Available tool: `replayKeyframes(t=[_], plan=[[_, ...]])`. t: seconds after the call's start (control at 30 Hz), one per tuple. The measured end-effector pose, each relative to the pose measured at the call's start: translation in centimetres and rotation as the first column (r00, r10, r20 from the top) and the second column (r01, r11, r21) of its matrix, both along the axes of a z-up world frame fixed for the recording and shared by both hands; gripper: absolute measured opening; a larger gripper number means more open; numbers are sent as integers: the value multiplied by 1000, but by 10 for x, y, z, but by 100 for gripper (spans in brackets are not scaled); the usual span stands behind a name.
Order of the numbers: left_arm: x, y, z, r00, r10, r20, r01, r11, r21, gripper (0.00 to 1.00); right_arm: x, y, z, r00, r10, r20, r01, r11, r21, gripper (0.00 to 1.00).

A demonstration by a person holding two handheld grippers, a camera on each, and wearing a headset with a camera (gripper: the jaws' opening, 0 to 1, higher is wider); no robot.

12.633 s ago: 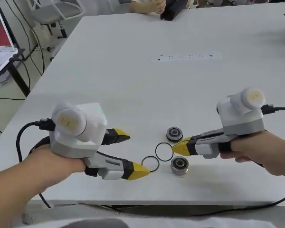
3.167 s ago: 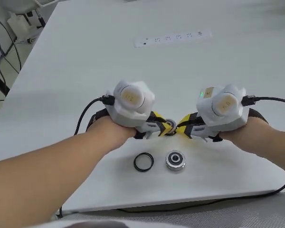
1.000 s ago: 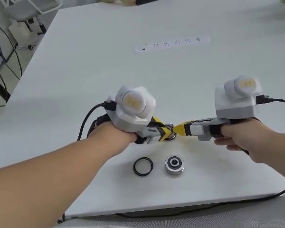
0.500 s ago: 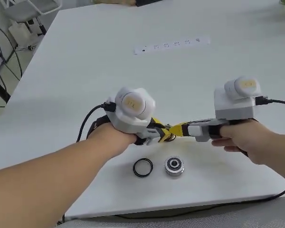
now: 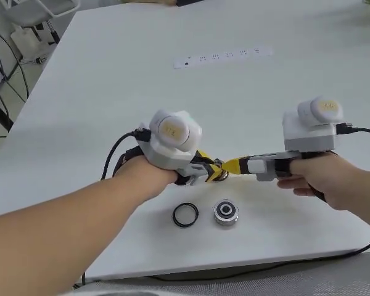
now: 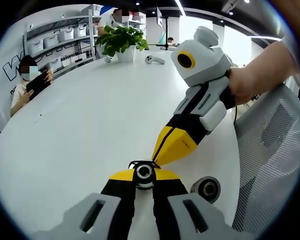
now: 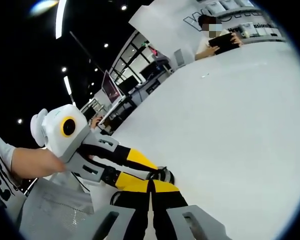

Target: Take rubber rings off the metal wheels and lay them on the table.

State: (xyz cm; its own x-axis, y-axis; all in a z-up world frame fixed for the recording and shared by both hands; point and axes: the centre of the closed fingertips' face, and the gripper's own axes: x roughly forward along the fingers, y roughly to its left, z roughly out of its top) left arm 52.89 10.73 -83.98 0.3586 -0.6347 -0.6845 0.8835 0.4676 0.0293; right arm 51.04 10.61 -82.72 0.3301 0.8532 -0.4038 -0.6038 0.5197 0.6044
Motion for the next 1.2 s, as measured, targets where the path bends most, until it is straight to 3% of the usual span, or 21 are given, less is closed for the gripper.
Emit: replayKeyframes(t=[0.7,0.9,1.2], plan=[[-4,3,2,1000,-11,-4,11,1000,9,11,-1,2,2,1000,3,14,-3,1000,-20,0],[-7,5,7,1000,-6,-17,6,1000,-18,12,0,-1,4,1000,-10,12,11,1000,-13,0],[-13,10,16,1000,-17,-10,17,999,-40,17,-1,0,8,1000,-14,4,14,1000,3,0]])
